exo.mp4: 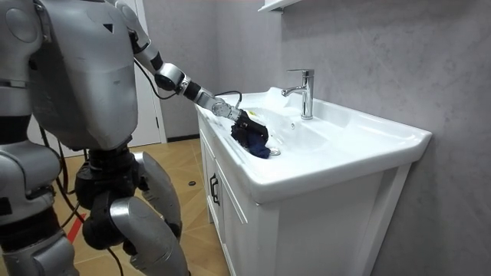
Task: Wipe basin
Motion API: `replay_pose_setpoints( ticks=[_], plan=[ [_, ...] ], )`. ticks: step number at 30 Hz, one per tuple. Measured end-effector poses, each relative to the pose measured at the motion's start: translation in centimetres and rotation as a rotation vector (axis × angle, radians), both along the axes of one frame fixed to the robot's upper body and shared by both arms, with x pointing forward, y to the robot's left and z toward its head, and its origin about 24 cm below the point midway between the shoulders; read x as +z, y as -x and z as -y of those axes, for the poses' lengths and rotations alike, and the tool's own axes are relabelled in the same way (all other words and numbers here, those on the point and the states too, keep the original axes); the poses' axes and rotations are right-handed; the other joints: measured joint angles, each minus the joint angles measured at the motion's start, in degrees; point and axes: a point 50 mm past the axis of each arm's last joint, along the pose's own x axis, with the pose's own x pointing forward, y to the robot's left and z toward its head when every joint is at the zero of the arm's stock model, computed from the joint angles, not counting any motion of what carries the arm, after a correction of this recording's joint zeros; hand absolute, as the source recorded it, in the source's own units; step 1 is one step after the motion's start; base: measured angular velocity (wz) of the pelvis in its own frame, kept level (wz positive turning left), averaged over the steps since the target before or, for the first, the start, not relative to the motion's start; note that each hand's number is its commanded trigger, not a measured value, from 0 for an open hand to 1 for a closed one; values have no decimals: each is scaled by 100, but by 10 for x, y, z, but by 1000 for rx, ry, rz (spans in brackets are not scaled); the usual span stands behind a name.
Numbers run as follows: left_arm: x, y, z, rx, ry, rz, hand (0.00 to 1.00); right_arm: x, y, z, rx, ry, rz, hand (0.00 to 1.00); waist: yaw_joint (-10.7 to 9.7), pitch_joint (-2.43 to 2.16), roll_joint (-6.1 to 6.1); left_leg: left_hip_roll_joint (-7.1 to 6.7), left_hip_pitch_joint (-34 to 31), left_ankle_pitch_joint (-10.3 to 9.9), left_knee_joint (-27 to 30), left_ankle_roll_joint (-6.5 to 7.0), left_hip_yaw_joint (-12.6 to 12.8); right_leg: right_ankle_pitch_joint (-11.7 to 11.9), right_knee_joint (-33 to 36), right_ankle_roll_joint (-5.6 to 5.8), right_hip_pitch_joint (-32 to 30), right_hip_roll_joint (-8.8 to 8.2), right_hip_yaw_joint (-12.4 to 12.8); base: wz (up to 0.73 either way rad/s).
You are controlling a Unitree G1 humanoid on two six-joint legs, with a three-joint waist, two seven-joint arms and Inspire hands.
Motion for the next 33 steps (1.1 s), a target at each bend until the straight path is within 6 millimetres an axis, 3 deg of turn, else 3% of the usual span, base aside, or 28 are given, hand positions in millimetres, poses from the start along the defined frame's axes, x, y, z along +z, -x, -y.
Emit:
replay_pose_setpoints(
  ticks=[11, 19, 26, 33],
  plan=[
    [-15, 24, -19, 35, -123, -63, 100, -2, 15, -1, -66, 9, -29, 0, 28, -43, -3, 1, 444, 50, -356, -75, 17, 62, -371, 3, 419, 107, 6, -3],
    [-28, 58, -49, 101, -293, -142, 100, -2, 26, 3, -51, 19, -75, 0, 35, -135, 67, 14, 647, 77, -499, -122, 68, 64, -531, -17, 609, 151, 18, -4],
    [-30, 63, -49, 96, -405, -164, 100, -2, 27, 4, -76, 23, -93, 0, 161, -148, 86, 58, 717, 87, -505, -139, 66, 95, -615, -60, 664, 215, 61, -7],
    [-44, 83, -46, 105, -466, -239, 100, -1, 35, 7, -85, 54, -126, 0, 175, -165, 116, 84, 1195, 133, -764, -217, 78, 96, -933, -93, 1135, 309, 35, -3]
  ],
)
